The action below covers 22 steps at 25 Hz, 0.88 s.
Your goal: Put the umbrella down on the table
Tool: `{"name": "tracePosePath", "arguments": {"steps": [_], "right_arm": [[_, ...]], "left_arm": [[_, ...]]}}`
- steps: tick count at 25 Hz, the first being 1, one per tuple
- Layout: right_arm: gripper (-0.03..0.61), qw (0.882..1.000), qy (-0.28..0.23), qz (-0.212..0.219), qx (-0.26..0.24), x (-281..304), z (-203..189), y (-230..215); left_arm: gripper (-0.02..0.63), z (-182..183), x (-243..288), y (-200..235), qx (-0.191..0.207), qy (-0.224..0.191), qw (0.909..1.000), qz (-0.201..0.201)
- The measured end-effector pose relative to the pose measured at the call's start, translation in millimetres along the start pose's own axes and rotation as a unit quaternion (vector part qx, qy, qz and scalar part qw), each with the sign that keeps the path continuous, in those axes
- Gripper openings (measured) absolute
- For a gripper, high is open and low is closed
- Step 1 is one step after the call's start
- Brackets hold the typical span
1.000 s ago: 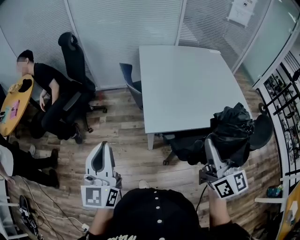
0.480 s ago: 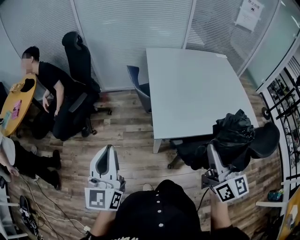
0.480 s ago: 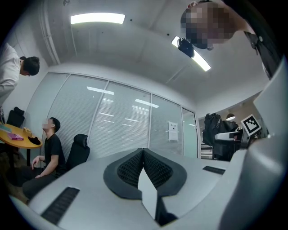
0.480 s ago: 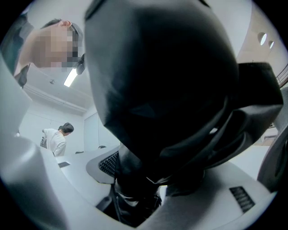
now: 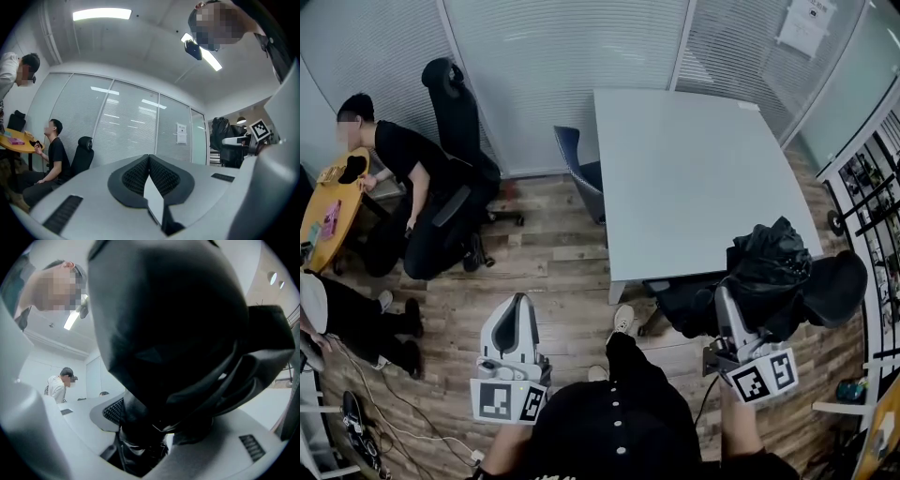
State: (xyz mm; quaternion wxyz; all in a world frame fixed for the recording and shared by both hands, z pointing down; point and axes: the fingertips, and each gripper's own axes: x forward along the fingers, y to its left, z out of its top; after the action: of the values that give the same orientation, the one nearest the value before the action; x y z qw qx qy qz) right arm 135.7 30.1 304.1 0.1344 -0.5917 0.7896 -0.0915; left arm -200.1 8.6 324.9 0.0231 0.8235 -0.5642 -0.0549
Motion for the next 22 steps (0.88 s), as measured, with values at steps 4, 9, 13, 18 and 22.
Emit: {"name": "tracePosePath", "arguments": {"steps": [4,9,13,18,22], "right_arm": [[0.288,1.000,-0.001,0.003,0.001,14.2,-4.4,-7.9],[0.288,1.000,0.010,-0.003,0.003,72.1,-5.2,-28.9],[0.288,1.000,0.008,-0.004,0.001,100.2,2.5,-44.9],[0.288,1.000,0.006,-0.001,-0.002,132.9,8.0,-62.8],[0.288,1.000,0.013,0.006,-0.003,158.2,12.5,-78.4]], "left_arm": [[0.015,1.3,15.1,1.2,0.007,-0.006,1.0000,-0.001],[0.015,-0.7,77.3,19.3,0.003,0.003,1.0000,-0.004],[0.015,4.4,110.9,21.8,0.003,0.000,1.0000,-0.007],[0.015,4.8,146.1,26.6,0.004,-0.002,1.0000,-0.004],[0.015,4.2,172.4,26.7,0.002,0.001,1.0000,0.003]]}}
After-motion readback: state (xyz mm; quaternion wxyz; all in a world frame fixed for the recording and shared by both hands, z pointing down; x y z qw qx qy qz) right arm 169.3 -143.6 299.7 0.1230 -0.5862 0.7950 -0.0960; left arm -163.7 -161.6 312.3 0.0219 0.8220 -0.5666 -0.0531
